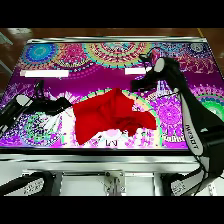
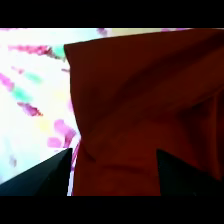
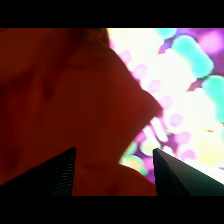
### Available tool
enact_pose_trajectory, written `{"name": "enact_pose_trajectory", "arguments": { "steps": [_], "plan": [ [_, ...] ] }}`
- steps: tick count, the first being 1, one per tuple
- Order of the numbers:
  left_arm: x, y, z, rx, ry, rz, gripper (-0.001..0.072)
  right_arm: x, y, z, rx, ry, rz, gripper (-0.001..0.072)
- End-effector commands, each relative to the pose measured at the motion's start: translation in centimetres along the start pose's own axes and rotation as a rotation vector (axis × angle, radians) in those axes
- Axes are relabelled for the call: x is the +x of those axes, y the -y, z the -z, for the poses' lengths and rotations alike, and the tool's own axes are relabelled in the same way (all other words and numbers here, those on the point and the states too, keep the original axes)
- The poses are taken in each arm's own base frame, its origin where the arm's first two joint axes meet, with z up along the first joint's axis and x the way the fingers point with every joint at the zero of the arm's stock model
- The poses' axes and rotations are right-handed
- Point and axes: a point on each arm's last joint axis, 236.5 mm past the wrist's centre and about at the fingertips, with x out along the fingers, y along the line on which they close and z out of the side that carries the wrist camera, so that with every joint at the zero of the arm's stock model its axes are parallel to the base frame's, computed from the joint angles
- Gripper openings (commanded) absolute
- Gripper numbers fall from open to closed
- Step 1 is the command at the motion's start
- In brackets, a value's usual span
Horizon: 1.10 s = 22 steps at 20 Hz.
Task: Fold the shirts.
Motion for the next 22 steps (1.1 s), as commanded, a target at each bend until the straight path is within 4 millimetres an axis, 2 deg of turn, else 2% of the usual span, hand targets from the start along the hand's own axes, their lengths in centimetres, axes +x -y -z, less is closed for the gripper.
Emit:
{"name": "enact_pose_trajectory", "arguments": {
  "steps": [1,3,4,6,7,9,13,16,17,18,19,20,22],
  "plan": [
    [-1.4,-3.6,5.6,-0.046,-0.273,-0.042,0.0607,-5.6,9.8,4.9,0.051,-0.151,0.218,0.0595],
    [-2.2,-4.9,10.1,0.001,-0.439,-0.044,0.0602,-7.0,12.9,8.2,0.198,-0.216,0.160,0.0596],
    [-2.0,-5.0,12.1,-0.014,-0.492,-0.034,0.0603,-7.0,13.5,9.7,0.272,-0.232,0.102,0.0596],
    [-0.1,-4.6,14.4,-0.077,-0.494,0.003,0.0604,-6.0,13.6,11.7,0.411,-0.222,-0.043,0.0596],
    [0.9,-4.3,14.9,-0.101,-0.473,0.013,0.0608,-5.4,13.3,12.1,0.463,-0.201,-0.112,0.0596],
    [2.6,-3.4,16.0,-0.131,-0.455,0.033,0.0678,-4.4,12.6,12.4,0.556,-0.163,-0.230,0.0597],
    [4.4,-2.9,18.0,-0.132,-0.505,0.007,0.0674,-3.0,13.0,13.0,0.588,-0.138,-0.251,0.0596],
    [5.8,-1.2,17.5,-0.172,-0.463,0.047,0.0651,-2.3,13.0,13.6,0.601,-0.148,-0.252,0.0597],
    [6.2,-0.5,17.4,-0.185,-0.451,0.061,0.0564,-2.0,12.8,14.0,0.600,-0.159,-0.254,0.0597],
    [6.5,0.2,17.4,-0.197,-0.444,0.077,0.0286,-1.5,12.6,14.7,0.606,-0.175,-0.259,0.0600],
    [6.6,0.7,17.4,-0.195,-0.439,0.085,0.0105,-1.0,12.3,15.5,0.617,-0.195,-0.266,0.0674],
    [6.7,0.9,17.3,-0.186,-0.432,0.085,0.0067,-0.3,11.9,16.4,0.628,-0.215,-0.276,0.0684],
    [6.5,1.1,17.1,-0.157,-0.422,0.095,0.0038,1.4,11.2,17.5,0.666,-0.216,-0.302,0.0684]
  ]
}}
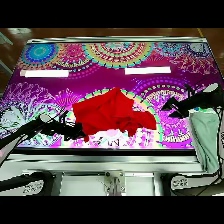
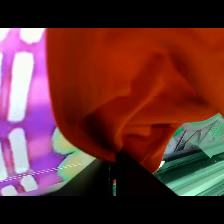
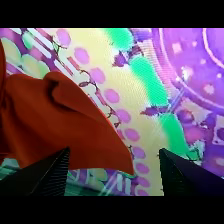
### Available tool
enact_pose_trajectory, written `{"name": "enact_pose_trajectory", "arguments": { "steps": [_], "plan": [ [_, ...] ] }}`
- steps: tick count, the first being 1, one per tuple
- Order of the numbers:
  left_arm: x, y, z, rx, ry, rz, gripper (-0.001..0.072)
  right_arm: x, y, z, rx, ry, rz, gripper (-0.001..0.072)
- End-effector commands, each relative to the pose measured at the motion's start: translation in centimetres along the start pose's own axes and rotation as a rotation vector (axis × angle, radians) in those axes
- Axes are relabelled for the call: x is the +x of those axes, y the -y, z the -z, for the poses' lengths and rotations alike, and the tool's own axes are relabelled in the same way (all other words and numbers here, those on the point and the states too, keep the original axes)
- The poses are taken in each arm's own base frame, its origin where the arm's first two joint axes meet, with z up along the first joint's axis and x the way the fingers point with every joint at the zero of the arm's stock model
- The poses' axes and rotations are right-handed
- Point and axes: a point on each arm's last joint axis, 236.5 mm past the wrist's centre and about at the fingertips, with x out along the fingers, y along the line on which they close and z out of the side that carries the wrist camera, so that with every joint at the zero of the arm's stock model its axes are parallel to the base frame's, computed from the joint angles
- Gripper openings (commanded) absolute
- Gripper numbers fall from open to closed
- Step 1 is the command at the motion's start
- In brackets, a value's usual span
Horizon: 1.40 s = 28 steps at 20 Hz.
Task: Fold the shirts.
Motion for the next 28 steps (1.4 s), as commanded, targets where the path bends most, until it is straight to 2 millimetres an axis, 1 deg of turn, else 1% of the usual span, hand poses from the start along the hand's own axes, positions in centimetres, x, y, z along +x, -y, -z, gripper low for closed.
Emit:
{"name": "enact_pose_trajectory", "arguments": {
  "steps": [1,2,3,5,7,8,9,10,12,13,14,15,16,17,18,19,20,21,22,23,24,25,26,27,28],
  "plan": [
    [0.0,1.4,-0.4,0.029,0.029,0.034,0.0038,2.9,0.3,0.9,0.072,0.010,-0.066,0.0684],
    [-0.3,1.6,-0.5,0.042,0.039,0.038,0.0037,3.8,-0.2,0.8,0.101,0.033,-0.111,0.0684],
    [-0.6,1.9,-0.6,0.050,0.049,0.043,0.0037,4.5,-0.3,0.9,0.117,0.043,-0.126,0.0684],
    [-1.1,2.3,-0.7,0.061,0.063,0.051,0.0038,6.0,0.2,1.5,0.116,0.042,-0.098,0.0684],
    [-1.3,2.5,-0.7,0.067,0.070,0.055,0.0037,7.0,-0.4,1.4,0.087,0.055,-0.077,0.0683],
    [-1.3,2.6,-0.7,0.068,0.071,0.056,0.0038,7.3,-0.8,1.1,0.077,0.069,-0.073,0.0643],
    [-1.3,2.6,-0.7,0.068,0.071,0.056,0.0037,7.6,-1.2,1.1,0.065,0.071,-0.066,0.0548],
    [-1.3,2.6,-0.7,0.068,0.071,0.056,0.0037,8.0,-1.6,1.2,0.049,0.069,-0.061,0.0508],
    [-1.4,2.6,-0.7,0.068,0.072,0.057,0.0037,8.8,-2.7,1.7,0.013,0.055,-0.053,0.0503],
    [-1.5,2.8,-0.8,0.074,0.075,0.059,0.0036,9.0,-3.1,1.9,0.000,0.048,-0.052,0.0347],
    [-1.8,3.0,-1.1,0.104,0.090,0.054,0.0035,9.2,-3.7,2.1,-0.002,0.041,-0.065,0.0069],
    [-2.6,3.2,-1.8,0.147,0.124,0.036,0.0034,8.9,-4.7,2.2,0.004,0.041,-0.101,0.0063],
    [-3.7,3.6,-2.6,0.194,0.169,0.018,0.0033,8.3,-6.1,2.1,-0.017,0.053,-0.151,0.0063],
    [-5.5,4.4,-3.6,0.247,0.227,-0.003,0.0033,7.1,-7.9,1.8,-0.054,0.087,-0.212,0.0062],
    [-7.6,5.5,-4.5,0.295,0.290,-0.019,0.0033,5.1,-10.2,1.2,-0.099,0.146,-0.286,0.0062],
    [-10.6,7.4,-5.4,0.357,0.377,-0.021,0.0033,2.1,-13.3,0.7,-0.153,0.220,-0.387,0.0062],
    [-13.9,10.0,-6.1,0.420,0.474,0.006,0.0034,-1.7,-16.6,0.3,-0.202,0.307,-0.499,0.0062],
    [-18.6,13.7,-6.6,0.469,0.599,0.076,0.0034,-7.0,-20.2,-0.1,-0.237,0.426,-0.634,0.0061],
    [-23.9,17.3,-6.7,0.520,0.734,0.138,0.0034,-12.8,-23.3,-0.4,-0.259,0.558,-0.759,0.0061],
    [-30.3,20.9,-6.1,0.584,0.889,0.196,0.0034,-19.5,-25.8,-0.3,-0.283,0.718,-0.874,0.0061],
    [-36.3,23.9,-4.8,0.645,1.029,0.244,0.0034,-25.6,-27.5,0.4,-0.317,0.876,-0.939,0.0061],
    [-42.5,26.5,-2.5,0.704,1.162,0.288,0.0034,-31.3,-28.7,1.9,-0.362,1.032,-0.956,0.0061],
    [-47.9,28.7,0.4,0.741,1.271,0.340,0.0034,-35.7,-29.8,3.9,-0.420,1.162,-0.938,0.0061],
    [-52.1,30.3,3.6,0.782,1.357,0.383,0.0034,-39.5,-30.8,6.7,-0.504,1.287,-0.889,0.0061],
    [-55.6,31.6,7.0,0.843,1.436,0.405,0.0035,-42.2,-31.4,9.3,-0.587,1.399,-0.801,0.0061]
  ]
}}
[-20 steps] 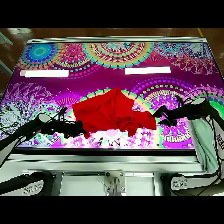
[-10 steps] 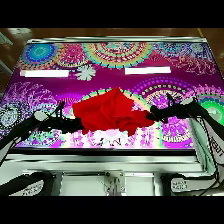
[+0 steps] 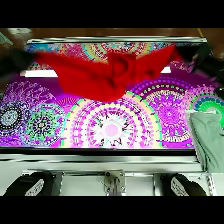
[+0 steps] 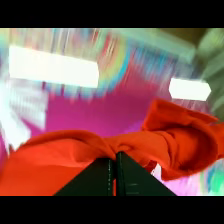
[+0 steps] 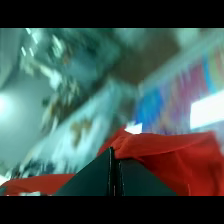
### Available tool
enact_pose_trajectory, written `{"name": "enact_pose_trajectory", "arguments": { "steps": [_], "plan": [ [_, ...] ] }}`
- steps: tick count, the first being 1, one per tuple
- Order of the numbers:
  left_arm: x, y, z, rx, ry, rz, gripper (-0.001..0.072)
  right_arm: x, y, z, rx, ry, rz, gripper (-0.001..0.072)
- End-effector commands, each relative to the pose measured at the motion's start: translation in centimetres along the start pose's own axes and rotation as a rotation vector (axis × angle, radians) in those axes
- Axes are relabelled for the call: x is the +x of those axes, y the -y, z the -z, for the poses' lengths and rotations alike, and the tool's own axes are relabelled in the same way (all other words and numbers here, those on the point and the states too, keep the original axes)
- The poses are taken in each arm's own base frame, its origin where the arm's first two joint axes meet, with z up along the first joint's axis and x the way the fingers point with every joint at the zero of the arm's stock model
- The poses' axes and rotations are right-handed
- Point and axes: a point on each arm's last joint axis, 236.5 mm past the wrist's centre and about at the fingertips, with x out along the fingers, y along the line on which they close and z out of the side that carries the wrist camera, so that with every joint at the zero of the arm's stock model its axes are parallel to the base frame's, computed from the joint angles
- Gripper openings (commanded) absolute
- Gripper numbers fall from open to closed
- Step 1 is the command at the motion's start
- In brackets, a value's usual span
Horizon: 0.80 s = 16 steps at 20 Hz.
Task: Fold the shirts.
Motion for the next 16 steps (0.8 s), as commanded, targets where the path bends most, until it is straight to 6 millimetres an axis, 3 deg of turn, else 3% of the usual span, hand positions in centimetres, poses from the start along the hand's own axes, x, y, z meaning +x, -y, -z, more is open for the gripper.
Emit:
{"name": "enact_pose_trajectory", "arguments": {
  "steps": [1,3,6,8,10,13,16],
  "plan": [
    [-11.8,9.6,-12.3,0.194,0.339,0.080,0.0034,-6.9,-14.1,-7.9,-0.426,0.315,0.006,0.0061],
    [-14.8,10.6,-13.1,0.301,0.346,0.019,0.0034,-10.1,-16.9,-8.5,-0.629,0.355,0.171,0.0061],
    [-15.3,7.2,-10.7,0.327,0.213,-0.141,0.0034,-14.7,-16.4,-9.0,-0.680,0.391,0.431,0.0061],
    [-15.1,4.2,-8.7,0.338,0.101,-0.247,0.0034,-17.0,-14.3,-8.2,-0.706,0.344,0.592,0.0061],
    [-14.8,1.1,-6.9,0.339,0.002,-0.349,0.0035,-18.2,-10.6,-5.5,-0.673,0.185,0.730,0.0061],
    [-13.7,-0.4,-4.3,0.310,-0.103,-0.361,0.0035,-18.5,-6.7,-0.6,-0.560,-0.067,0.799,0.0061],
    [-13.6,-0.9,-2.5,0.294,-0.176,-0.364,0.0035,-19.2,-5.4,1.6,-0.516,-0.173,0.831,0.0061]
  ]
}}
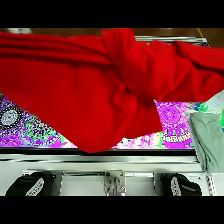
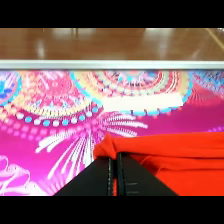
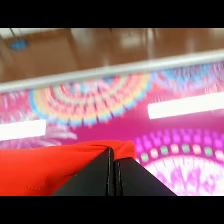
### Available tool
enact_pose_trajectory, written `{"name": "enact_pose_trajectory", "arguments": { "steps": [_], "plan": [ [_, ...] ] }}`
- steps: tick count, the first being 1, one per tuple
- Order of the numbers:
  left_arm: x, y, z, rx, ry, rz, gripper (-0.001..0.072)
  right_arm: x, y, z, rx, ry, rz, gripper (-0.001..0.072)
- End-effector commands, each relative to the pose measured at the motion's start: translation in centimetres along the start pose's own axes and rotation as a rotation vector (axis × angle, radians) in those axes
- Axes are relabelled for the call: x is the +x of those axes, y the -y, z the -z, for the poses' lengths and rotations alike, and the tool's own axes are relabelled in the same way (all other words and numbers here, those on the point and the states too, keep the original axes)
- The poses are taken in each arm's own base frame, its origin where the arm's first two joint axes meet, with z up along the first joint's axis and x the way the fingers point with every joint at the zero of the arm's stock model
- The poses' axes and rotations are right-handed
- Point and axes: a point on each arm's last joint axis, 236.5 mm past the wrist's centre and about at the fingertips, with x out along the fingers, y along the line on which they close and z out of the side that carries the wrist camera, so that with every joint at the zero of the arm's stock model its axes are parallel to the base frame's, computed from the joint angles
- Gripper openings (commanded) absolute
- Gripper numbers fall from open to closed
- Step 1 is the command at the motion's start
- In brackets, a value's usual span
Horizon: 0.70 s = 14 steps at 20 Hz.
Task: Fold the shirts.
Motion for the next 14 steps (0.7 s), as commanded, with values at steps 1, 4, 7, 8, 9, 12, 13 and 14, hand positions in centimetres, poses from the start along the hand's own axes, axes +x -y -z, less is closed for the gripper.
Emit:
{"name": "enact_pose_trajectory", "arguments": {
  "steps": [1,4,7,8,9,12,13,14],
  "plan": [
    [0.2,-0.7,3.1,-0.001,-0.126,-0.024,0.0035,-0.5,1.2,4.6,0.006,-0.196,0.054,0.0061],
    [-0.9,0.3,4.4,0.006,-0.172,0.008,0.0036,-1.0,1.0,6.2,0.008,-0.267,0.046,0.0062],
    [-3.6,1.3,4.2,0.015,-0.130,0.030,0.0035,-2.2,0.6,7.3,0.000,-0.301,0.044,0.0062],
    [-4.8,1.5,4.4,0.021,-0.123,0.030,0.0035,-2.9,0.4,7.8,-0.004,-0.315,0.043,0.0062],
    [-6.0,1.7,5.0,0.025,-0.127,0.031,0.0035,-3.5,0.1,8.5,-0.006,-0.335,0.041,0.0061],
    [-8.7,2.1,7.7,0.028,-0.200,0.027,0.0036,-5.0,-0.5,8.8,0.010,-0.322,0.043,0.0062],
    [-9.0,2.0,8.5,0.029,-0.228,0.024,0.0036,-5.2,-0.6,8.6,0.021,-0.308,0.045,0.0061],
    [-8.9,1.9,9.1,0.027,-0.253,0.024,0.0036,-5.2,-0.6,8.8,0.033,-0.318,0.043,0.0061]
  ]
}}
